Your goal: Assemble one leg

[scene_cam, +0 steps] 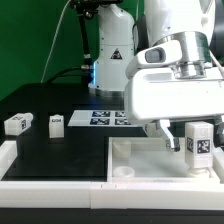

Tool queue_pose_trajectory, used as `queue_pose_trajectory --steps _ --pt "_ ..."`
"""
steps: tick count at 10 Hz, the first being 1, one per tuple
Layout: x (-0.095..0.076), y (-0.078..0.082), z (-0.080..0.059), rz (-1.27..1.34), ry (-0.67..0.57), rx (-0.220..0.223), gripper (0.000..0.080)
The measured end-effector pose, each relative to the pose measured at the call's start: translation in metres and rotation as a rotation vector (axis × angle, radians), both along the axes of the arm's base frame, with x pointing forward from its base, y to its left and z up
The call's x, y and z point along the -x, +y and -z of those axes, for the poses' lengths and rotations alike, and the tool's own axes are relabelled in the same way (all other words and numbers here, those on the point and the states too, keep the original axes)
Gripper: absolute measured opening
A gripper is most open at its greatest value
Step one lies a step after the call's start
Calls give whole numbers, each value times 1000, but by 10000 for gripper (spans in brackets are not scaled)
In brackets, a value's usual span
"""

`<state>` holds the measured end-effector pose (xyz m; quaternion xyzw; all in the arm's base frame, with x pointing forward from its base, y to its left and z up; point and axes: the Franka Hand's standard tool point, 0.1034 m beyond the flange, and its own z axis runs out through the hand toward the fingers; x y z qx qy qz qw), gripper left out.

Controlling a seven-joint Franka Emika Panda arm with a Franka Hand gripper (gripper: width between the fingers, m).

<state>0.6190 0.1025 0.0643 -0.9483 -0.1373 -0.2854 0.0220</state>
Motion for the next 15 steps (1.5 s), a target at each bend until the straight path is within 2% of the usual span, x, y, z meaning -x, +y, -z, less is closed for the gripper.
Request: queue_pose_trajectory --steps 2,5,8,10,11,12,13,14,15 --pt "-1 -3 -4 6 4 1 649" --pt "-2 -4 -27 35 11 -11 649" --pt "0 -2 -23 32 56 -10 649" --pt "6 6 -18 16 215 -5 649" --pt "4 8 -20 10 327 0 649" --pt "-2 7 -22 6 379 4 649" --pt "1 6 -21 -3 496 18 649" --pt "-11 5 -25 1 486 17 649" --pt "-14 1 -24 7 465 17 649"
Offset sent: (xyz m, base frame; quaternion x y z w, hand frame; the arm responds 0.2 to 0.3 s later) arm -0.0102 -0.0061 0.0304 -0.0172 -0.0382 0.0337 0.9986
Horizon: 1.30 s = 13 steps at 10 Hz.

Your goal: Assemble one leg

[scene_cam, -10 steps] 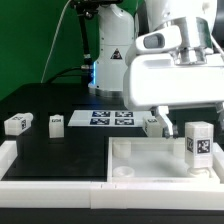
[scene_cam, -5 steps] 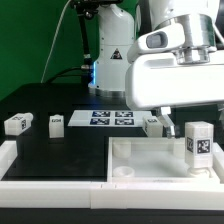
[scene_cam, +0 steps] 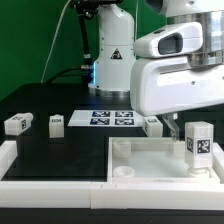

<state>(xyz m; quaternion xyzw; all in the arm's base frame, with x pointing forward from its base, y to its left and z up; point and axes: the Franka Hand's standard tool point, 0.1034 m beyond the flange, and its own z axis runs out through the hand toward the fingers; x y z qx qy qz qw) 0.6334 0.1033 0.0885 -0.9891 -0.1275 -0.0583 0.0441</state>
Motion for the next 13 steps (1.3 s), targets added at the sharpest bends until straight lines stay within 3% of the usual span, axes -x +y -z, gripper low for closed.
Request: queue_pose_trajectory --steps 5,7,11,13 --pt "2 -5 9 15 -58 1 623" --pt "2 -5 9 15 -58 1 289" --pt "2 -5 9 44 -55 -3 290" --pt "0 -3 10 189 -42 -23 290"
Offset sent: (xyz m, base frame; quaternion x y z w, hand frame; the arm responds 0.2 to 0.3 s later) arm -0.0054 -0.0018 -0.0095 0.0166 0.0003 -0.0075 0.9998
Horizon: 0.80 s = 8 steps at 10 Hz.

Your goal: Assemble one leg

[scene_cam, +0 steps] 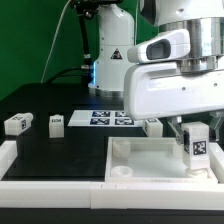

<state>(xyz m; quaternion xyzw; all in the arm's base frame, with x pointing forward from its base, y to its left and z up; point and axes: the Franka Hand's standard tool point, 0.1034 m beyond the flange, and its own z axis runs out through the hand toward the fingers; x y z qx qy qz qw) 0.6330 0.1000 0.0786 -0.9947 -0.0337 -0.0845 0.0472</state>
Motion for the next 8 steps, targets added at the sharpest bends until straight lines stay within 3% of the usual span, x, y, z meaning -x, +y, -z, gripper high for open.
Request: queue_pose_trajectory --steps 4,7,8 --pt "1 11 2 618 51 -123 290" --pt "2 11 3 1053 78 -166 291" --pt "1 11 3 1086 79 -165 291"
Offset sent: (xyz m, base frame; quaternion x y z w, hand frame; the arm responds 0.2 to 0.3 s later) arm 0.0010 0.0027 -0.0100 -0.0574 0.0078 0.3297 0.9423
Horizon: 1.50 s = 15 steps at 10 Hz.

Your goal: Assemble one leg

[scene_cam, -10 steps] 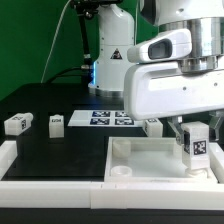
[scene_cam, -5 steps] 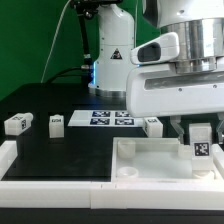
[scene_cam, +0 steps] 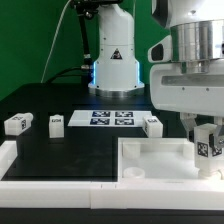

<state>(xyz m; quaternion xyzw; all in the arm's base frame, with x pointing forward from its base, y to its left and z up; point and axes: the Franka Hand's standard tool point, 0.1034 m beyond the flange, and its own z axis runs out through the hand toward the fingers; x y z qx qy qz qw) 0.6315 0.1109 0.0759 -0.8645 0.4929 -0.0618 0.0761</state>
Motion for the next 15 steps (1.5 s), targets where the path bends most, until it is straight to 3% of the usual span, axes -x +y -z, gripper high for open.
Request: queue_pose_trajectory --steps 1,3,5,6,10,15 --pt "0 -1 0 88 10 -22 291" --pt "1 -1 0 63 8 -21 291" --pt "1 4 0 -40 -3 -6 528" --pt "2 10 -1 -238 -19 28 624" --pt "1 13 -1 -771 -62 125 648" --pt "5 9 2 -1190 -84 210 649"
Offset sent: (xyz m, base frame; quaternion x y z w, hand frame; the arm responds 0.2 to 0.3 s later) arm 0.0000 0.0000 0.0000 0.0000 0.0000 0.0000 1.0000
